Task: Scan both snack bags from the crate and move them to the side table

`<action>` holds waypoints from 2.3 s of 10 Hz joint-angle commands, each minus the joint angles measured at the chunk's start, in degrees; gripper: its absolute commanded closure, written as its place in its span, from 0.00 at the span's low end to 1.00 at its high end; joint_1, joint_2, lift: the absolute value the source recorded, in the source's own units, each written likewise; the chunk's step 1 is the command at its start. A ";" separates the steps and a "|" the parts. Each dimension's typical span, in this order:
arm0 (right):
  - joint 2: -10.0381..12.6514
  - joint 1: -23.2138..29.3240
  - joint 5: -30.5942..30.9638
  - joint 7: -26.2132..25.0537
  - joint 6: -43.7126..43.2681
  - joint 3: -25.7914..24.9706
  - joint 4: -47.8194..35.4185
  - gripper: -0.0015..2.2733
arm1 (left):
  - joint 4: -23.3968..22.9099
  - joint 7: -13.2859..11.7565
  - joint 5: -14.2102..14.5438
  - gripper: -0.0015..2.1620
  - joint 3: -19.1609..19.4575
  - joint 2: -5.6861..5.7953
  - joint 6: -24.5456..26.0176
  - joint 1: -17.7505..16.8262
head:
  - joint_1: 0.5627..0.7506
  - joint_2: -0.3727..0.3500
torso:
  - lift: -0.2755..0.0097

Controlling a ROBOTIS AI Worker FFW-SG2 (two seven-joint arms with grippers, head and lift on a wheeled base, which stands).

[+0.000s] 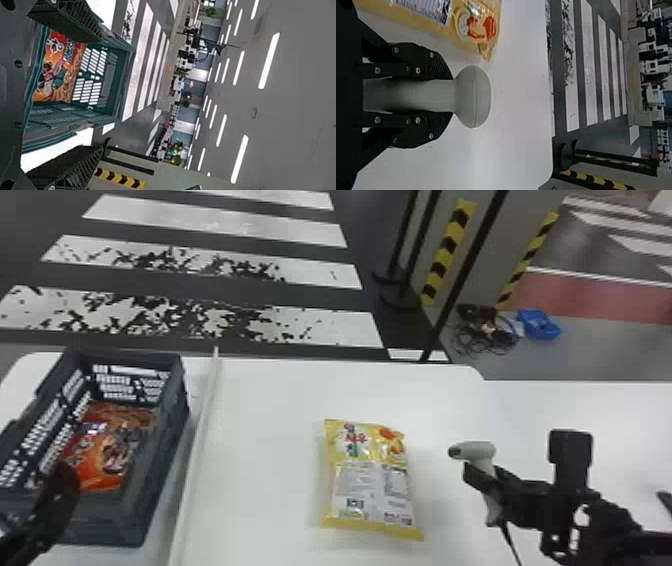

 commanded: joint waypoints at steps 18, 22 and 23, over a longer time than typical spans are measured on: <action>14.10 16.32 3.59 -1.11 -9.14 18.47 -13.25 0.99 | 0.43 -0.56 0.06 0.01 -2.35 -0.10 -2.46 -0.32 | 0.70 0.72 | 0.63; 10.41 10.78 -1.07 -1.02 -2.81 6.43 -16.15 0.99 | -0.71 -0.74 -0.03 0.01 -2.26 0.07 -3.16 1.00 | 0.70 0.63 | 0.63; 8.21 7.71 -2.56 -0.76 -1.75 2.91 -13.17 0.99 | -1.06 -0.74 -0.11 0.01 -2.26 0.07 -3.16 1.35 | 0.70 0.56 | 0.63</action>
